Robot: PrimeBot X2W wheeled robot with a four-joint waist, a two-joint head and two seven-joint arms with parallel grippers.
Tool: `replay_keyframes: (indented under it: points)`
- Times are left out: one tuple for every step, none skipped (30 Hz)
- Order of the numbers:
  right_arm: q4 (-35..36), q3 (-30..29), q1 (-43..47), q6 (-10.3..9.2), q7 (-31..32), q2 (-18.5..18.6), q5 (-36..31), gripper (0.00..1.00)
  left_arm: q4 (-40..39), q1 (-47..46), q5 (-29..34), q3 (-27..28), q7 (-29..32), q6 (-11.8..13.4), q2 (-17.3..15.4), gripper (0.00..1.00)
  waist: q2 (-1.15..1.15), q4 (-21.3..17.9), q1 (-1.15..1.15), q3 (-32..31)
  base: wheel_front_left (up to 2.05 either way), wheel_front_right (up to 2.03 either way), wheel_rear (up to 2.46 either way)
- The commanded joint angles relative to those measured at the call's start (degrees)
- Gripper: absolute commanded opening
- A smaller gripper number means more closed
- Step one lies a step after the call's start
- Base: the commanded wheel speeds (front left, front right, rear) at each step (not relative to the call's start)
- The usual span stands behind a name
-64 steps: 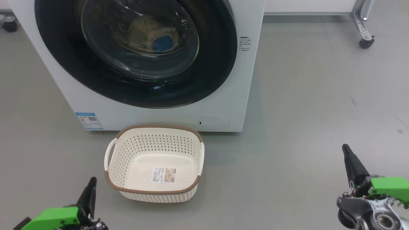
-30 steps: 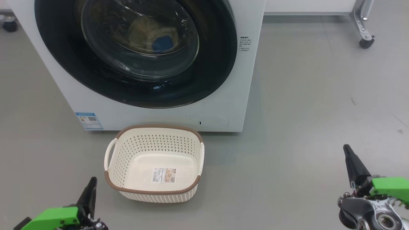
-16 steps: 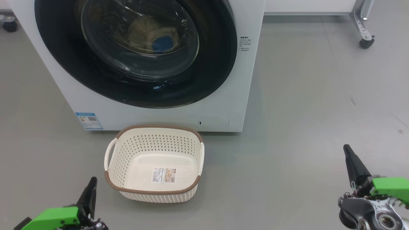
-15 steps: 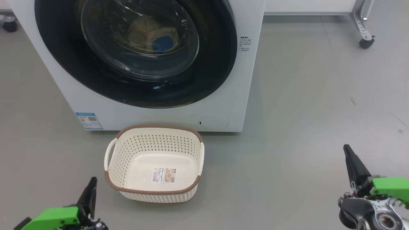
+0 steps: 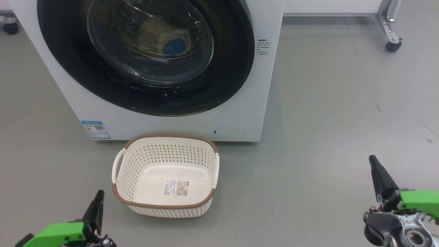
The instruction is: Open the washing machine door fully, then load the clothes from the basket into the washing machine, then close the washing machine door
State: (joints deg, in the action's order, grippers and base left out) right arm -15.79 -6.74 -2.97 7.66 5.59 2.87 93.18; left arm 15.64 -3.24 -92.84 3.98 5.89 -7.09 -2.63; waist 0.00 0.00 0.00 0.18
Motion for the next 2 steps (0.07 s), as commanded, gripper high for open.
replay_keyframes:
  points:
    - [1.8, 0.9, -3.1, -0.17, 0.3, 0.5, -0.4, 0.0, -1.6, -2.9, 0.5, 2.3, 0.4, -0.4, -0.5, 0.0, 0.0, 0.0, 0.0, 0.0, 0.0, 0.0, 0.0]
    - [1.8, 0.9, -3.1, -0.17, 0.4, 0.5, -0.5, 0.0, -1.6, -2.9, 0.5, 2.3, 0.4, -0.4, -0.5, 0.0, 0.0, 0.0, 0.0, 0.0, 0.0, 0.0, 0.0]
